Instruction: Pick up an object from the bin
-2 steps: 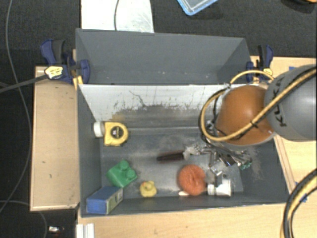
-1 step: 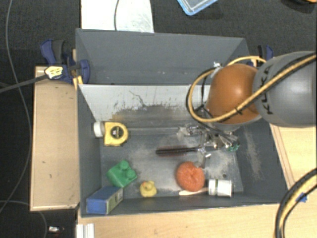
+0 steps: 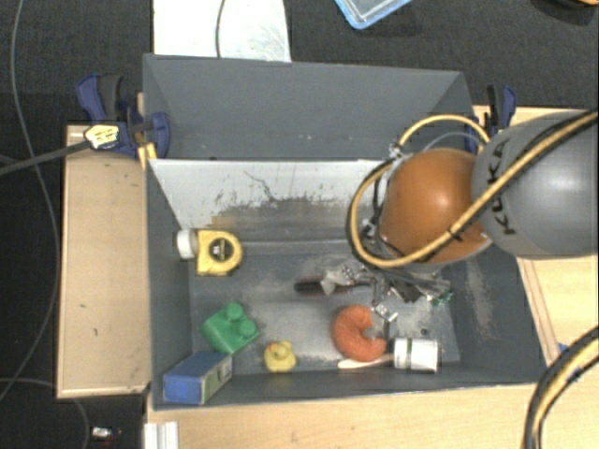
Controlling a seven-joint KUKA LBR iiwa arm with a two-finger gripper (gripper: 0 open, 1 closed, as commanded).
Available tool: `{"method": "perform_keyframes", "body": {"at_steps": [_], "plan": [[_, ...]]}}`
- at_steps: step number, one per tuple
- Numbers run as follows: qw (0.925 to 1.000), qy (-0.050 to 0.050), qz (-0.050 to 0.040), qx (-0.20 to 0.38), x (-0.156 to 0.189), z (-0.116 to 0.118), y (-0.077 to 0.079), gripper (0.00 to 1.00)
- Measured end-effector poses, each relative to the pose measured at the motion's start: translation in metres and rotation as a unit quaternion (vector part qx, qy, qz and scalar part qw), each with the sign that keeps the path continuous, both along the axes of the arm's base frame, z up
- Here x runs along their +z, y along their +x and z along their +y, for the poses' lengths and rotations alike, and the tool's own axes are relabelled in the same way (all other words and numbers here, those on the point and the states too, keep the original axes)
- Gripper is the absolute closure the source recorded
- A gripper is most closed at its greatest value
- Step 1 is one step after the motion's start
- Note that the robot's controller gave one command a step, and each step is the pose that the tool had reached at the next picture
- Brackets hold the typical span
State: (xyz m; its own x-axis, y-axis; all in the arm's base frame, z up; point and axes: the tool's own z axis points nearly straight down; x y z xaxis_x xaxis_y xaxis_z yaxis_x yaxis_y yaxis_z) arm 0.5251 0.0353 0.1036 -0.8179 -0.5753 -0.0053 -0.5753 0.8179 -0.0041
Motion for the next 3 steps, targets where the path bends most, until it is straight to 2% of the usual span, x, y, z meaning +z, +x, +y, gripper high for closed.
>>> {"method": "perform_keyframes", "body": {"at_steps": [1, 2, 3], "plan": [[0.9998, 0.001, -0.0046, -0.018, -0.027, -0.002, 0.057, 0.0], [0.979, -0.001, -0.0104, 0.204, -0.03, 0.032, -0.043, 1.0], [0.9789, -0.001, -0.0104, 0.204, -0.03, 0.032, -0.043, 1.0]]}}
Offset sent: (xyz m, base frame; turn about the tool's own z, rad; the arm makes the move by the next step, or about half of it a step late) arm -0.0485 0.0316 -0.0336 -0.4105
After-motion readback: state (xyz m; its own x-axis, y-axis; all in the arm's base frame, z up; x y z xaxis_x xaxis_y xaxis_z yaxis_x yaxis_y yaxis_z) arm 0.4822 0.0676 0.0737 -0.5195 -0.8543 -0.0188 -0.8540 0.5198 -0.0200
